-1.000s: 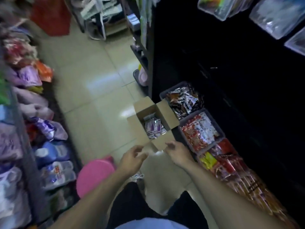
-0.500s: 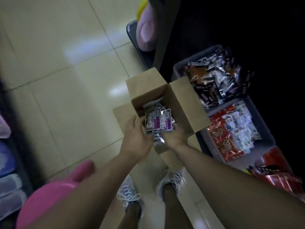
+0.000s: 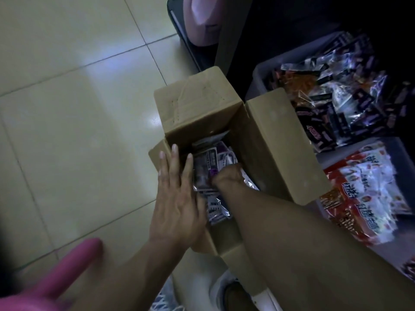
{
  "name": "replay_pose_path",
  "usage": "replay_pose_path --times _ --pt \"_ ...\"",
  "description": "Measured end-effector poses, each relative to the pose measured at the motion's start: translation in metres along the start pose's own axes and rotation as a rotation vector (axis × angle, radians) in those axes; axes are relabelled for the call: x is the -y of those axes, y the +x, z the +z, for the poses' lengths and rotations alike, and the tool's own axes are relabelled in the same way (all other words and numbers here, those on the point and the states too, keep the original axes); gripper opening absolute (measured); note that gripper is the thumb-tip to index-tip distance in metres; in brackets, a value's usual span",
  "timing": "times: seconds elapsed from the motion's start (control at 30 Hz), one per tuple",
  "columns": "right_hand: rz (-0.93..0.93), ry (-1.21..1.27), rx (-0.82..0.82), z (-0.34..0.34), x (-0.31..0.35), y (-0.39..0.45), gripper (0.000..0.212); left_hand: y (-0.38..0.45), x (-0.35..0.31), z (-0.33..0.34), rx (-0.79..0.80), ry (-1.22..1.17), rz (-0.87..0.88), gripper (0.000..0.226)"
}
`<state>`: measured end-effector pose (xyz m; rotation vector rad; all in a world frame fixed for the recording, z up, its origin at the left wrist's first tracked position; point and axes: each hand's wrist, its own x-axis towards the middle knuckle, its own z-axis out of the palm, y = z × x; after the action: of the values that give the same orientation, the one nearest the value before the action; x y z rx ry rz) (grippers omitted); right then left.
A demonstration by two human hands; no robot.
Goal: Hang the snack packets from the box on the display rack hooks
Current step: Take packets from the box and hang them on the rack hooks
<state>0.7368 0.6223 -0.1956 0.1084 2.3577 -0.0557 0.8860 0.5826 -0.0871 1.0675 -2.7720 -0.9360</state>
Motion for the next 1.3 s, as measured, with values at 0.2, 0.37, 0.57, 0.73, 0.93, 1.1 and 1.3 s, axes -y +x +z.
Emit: replay_pose_path --times 0.2,0.37,0.57,0.73,0.93,1.1,1.3 --pt "-0.102 -0.108 0.077 -0.014 -0.011 0.000 0.050 0.000 0.000 -0.002 0.042 0.005 -0.004 0.084" --pt "-0.390 -0.273 -0.146 -0.027 -0.017 -0.045 0.032 0.000 -0.003 -0.010 0.114 0.034 -0.017 0.085" --pt "-0.494 0.055 -0.069 -0.075 -0.039 -0.098 0.027 0.005 -0.003 -0.036 0.314 0.050 -0.047 0.100" --pt "-0.694 0.267 -0.025 -0.150 -0.076 -0.145 0.028 0.020 -0.016 -0.084 0.358 -0.256 -0.057 0.136" --pt "-0.828 0.492 0.464 -0.234 -0.082 -0.182 0.035 0.034 -0.045 -0.138 0.655 -0.389 0.188 0.127" --pt "-0.698 0.609 0.603 -0.219 -0.055 -0.169 0.034 0.008 -0.035 -0.131 0.605 -0.615 -0.049 0.043" --pt "-0.515 0.210 0.159 -0.128 -0.036 -0.078 0.029 -0.015 0.014 -0.124 0.226 -0.715 -0.453 0.036"
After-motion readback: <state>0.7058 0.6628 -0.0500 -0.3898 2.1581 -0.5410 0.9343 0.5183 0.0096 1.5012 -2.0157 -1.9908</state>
